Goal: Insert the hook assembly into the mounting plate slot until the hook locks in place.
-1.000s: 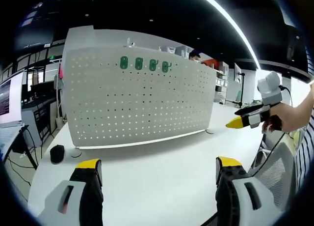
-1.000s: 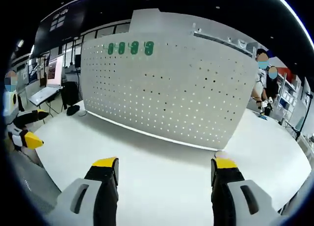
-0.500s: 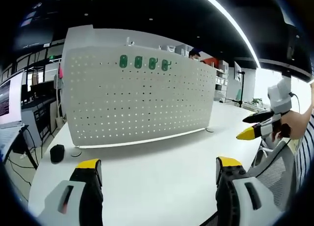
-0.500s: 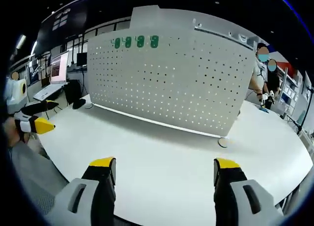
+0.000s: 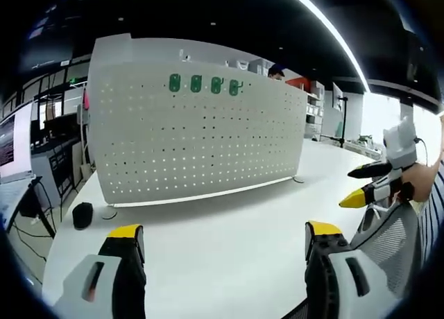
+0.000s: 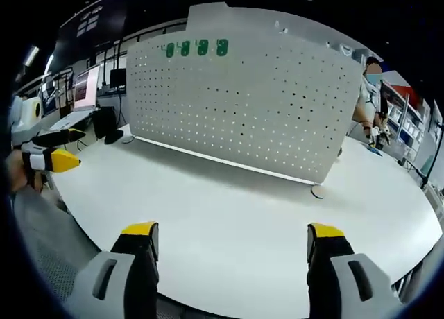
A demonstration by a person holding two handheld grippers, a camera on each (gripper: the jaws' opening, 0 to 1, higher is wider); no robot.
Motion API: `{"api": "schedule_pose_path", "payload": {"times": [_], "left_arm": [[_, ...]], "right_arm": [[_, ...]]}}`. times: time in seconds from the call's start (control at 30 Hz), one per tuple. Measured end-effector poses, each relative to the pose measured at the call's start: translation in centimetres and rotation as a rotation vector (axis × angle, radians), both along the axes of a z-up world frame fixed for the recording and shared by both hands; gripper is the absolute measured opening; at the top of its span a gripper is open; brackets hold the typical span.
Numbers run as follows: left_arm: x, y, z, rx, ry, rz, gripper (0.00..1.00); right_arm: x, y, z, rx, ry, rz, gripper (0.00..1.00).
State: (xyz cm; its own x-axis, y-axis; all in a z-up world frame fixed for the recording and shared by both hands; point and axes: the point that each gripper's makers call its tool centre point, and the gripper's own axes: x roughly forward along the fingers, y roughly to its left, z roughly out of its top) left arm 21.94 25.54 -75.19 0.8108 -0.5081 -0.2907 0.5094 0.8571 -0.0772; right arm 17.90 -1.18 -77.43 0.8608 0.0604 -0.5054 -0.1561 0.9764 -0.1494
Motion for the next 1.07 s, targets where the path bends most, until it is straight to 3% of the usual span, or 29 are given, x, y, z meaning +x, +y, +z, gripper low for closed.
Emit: {"api": "schedule_pose_path", "payload": {"times": [0.17, 0.7, 1.07], "left_arm": [[0.07, 0.14, 0.07, -0.003, -0.003, 0.006, 0.98], [0.02, -0.08, -0.08, 0.006, 0.002, -0.004, 0.97], [0.00, -0.15, -0.26, 0.014, 0.007, -0.007, 0.97]], "right_arm": [[0.04, 0.56, -0.93, -0.001, 0.034, 0.018, 0.91], [0.06, -0.16, -0.53, -0.002, 0.012, -0.008, 0.96], [0.04, 0.23, -0.48, -0.027, 0.011, 0.020, 0.95]]}}
